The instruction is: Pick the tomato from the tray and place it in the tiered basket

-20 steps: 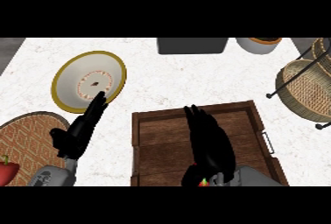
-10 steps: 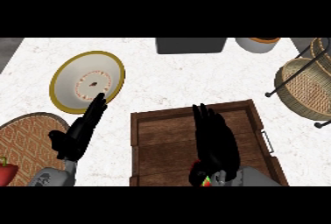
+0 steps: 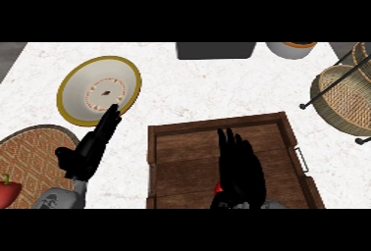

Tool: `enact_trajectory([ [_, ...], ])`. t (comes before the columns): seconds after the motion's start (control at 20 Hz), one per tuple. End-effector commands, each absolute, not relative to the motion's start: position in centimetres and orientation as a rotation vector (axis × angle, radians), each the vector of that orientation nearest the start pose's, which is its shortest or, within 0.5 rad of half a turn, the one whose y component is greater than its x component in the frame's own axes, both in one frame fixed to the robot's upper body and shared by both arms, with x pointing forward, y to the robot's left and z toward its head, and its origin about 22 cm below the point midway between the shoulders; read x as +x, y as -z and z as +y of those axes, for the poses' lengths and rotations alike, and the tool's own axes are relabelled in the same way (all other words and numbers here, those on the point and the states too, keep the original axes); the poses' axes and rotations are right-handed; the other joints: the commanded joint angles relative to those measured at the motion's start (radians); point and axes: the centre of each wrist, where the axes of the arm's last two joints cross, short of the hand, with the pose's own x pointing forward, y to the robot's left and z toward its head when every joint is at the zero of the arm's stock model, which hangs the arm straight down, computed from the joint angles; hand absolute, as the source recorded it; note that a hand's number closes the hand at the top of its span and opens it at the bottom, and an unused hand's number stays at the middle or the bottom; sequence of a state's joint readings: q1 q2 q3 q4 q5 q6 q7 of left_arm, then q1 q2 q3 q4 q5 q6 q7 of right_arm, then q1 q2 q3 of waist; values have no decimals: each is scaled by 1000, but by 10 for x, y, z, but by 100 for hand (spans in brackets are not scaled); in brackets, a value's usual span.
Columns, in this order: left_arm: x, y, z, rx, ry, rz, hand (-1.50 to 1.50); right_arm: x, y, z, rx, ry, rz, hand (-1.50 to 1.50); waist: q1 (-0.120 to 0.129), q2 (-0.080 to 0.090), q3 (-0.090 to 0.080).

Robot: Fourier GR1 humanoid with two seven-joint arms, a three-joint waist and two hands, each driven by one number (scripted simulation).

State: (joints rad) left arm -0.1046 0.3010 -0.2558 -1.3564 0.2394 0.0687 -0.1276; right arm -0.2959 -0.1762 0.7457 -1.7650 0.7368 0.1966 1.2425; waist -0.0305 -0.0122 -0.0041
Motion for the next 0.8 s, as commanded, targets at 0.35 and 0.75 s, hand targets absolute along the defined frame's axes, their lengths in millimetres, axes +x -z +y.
enact_trajectory([
  [0.35, 254, 28, 247, -71, 226, -1519, 0, 201, -74, -81, -961, -905, -582, -150, 22, 8, 2],
  [0.75, 257, 26, 231, -73, 232, -1530, 0, 189, -59, -69, -931, -929, -549, -150, 28, 11, 3],
])
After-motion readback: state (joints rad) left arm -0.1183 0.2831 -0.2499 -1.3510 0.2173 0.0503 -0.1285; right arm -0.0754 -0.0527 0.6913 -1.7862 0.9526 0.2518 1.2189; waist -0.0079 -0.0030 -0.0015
